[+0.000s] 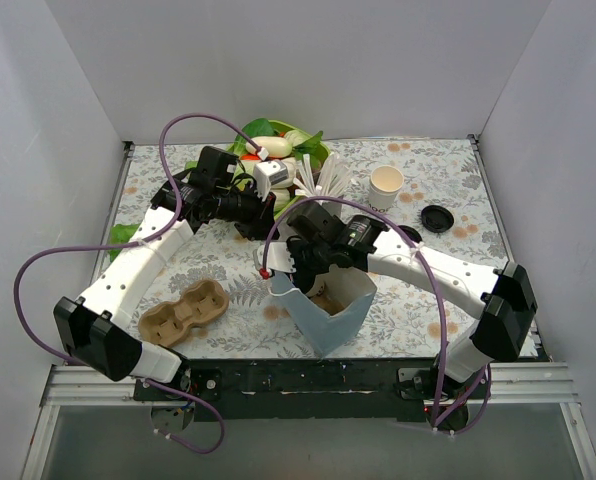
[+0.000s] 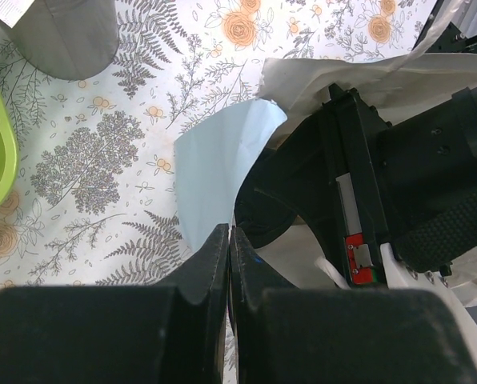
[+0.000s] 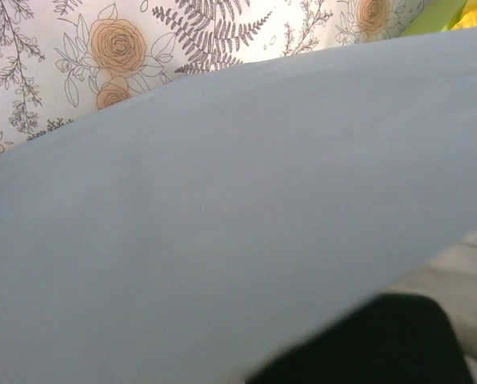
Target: Pack the takeout coffee
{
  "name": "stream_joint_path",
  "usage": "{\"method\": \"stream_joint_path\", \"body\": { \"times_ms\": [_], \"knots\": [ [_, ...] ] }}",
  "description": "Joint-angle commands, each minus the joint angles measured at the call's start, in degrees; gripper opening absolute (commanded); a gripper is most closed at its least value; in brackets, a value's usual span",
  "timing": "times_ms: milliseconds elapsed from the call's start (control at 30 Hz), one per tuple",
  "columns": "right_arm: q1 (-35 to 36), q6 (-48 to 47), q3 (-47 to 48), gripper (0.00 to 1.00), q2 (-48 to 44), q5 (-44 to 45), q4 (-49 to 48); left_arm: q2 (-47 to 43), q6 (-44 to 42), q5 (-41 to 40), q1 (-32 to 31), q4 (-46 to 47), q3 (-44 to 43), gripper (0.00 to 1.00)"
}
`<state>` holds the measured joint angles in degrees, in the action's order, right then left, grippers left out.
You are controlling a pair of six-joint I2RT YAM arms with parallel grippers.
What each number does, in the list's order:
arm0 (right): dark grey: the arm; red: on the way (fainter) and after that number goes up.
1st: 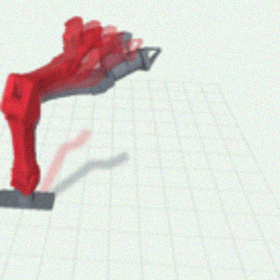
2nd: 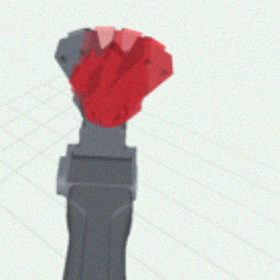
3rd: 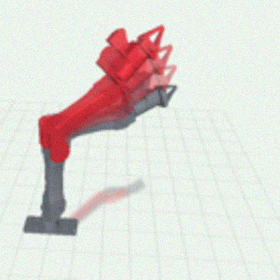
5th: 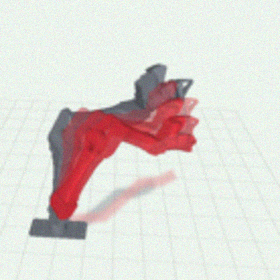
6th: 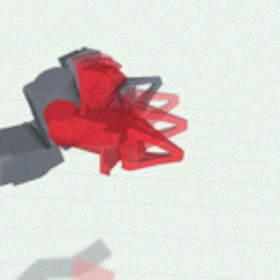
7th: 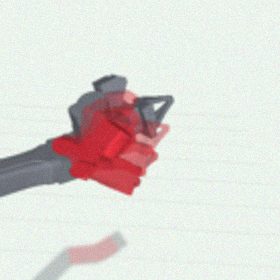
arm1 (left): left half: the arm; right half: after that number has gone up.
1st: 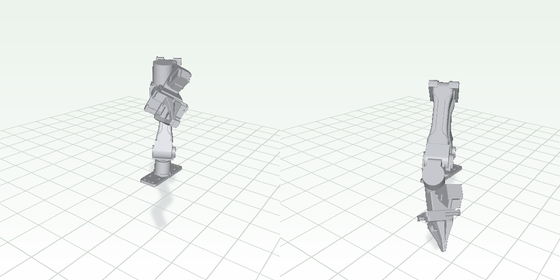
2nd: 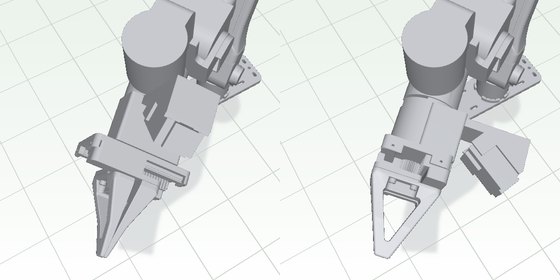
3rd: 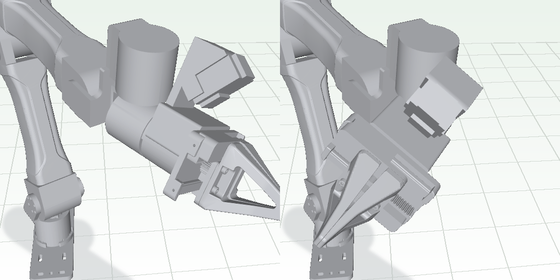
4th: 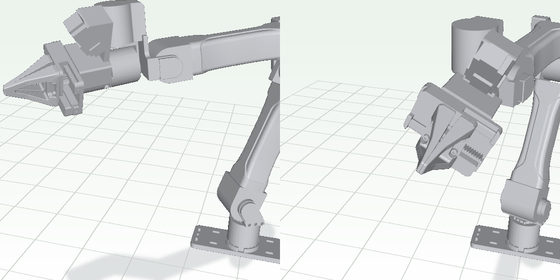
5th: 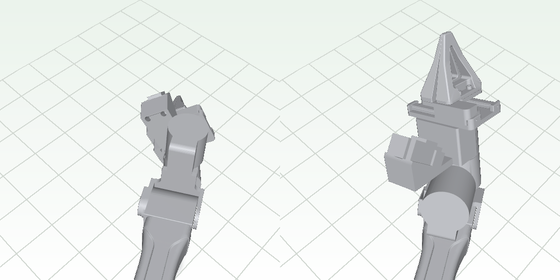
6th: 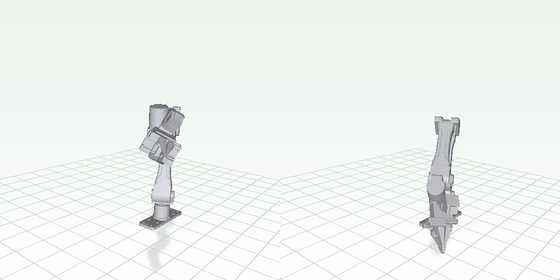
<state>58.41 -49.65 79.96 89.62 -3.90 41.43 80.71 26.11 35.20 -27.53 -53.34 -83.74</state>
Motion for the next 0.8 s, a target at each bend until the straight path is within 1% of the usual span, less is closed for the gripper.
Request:
{"method": "stream_joint_path", "body": {
  "times_ms": [0, 233, 567, 767],
  "knots": [
    [-0.14, -1.33, -1.39, 0.01, 0.64, 3.11, 1.02, 0.06, -1.41, -1.45, 0.02, -2.47, -1.07, 0.0],
    [-0.14, -2.03, -1.48, 0.01, 0.73, 8.38, 3.92, -0.11, -2.55, -2.06, 0.02, -2.73, -1.24, 0.0],
    [-0.58, -0.19, -0.69, 0.01, -0.94, 7.77, 5.33, -0.11, -3.08, -1.45, 0.02, -2.29, -1.24, 0.0],
    [-1.11, -0.98, -2.26, 0.01, -2.17, 10.67, 5.42, -0.29, -4.05, -0.84, 0.02, -2.29, -0.89, 0.0]
  ]
}}
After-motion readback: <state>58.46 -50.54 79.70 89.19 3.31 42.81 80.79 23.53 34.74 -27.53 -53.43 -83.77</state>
